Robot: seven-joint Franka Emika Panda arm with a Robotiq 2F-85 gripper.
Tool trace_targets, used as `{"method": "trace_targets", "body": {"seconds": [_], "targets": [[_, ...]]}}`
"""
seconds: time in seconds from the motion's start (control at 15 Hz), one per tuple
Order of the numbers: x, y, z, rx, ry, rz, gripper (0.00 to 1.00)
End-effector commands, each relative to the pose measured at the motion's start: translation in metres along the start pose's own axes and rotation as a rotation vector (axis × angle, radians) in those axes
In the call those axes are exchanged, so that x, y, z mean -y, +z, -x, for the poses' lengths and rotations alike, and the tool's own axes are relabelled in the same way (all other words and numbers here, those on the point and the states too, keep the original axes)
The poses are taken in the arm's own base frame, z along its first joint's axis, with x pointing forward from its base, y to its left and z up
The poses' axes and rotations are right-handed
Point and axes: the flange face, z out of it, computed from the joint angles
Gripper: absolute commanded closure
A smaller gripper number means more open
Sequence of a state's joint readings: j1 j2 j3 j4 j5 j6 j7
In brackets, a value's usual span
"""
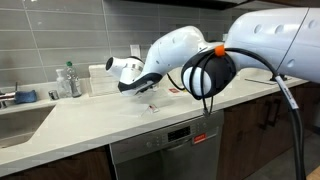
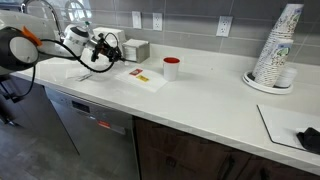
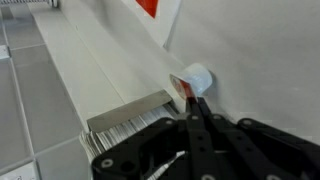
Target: Pick up the yogurt bottle in front of the metallic paper towel rack and put it on the right side of the white and red mug cup
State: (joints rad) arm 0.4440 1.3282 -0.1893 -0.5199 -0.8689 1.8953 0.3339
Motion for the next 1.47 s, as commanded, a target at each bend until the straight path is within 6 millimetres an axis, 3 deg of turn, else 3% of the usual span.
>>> {"method": "trace_targets", "body": {"seconds": [0.0,0.4,0.73,1.13,1.4], "targets": [[0.001,-0.002,0.001,0.010,-0.021,0.032,1.00],[-0.035,-0.031,0.017,0.236,0.062,0.076,1.00],[-0.070,-0.036,0.037,0.429,0.226,0.091,1.00],[-0.119,-0.030,0.032,0.403,0.460,0.136,1.00],[-0.144,-0.032,0.027,0.350,0.514,0.183,1.00]]}}
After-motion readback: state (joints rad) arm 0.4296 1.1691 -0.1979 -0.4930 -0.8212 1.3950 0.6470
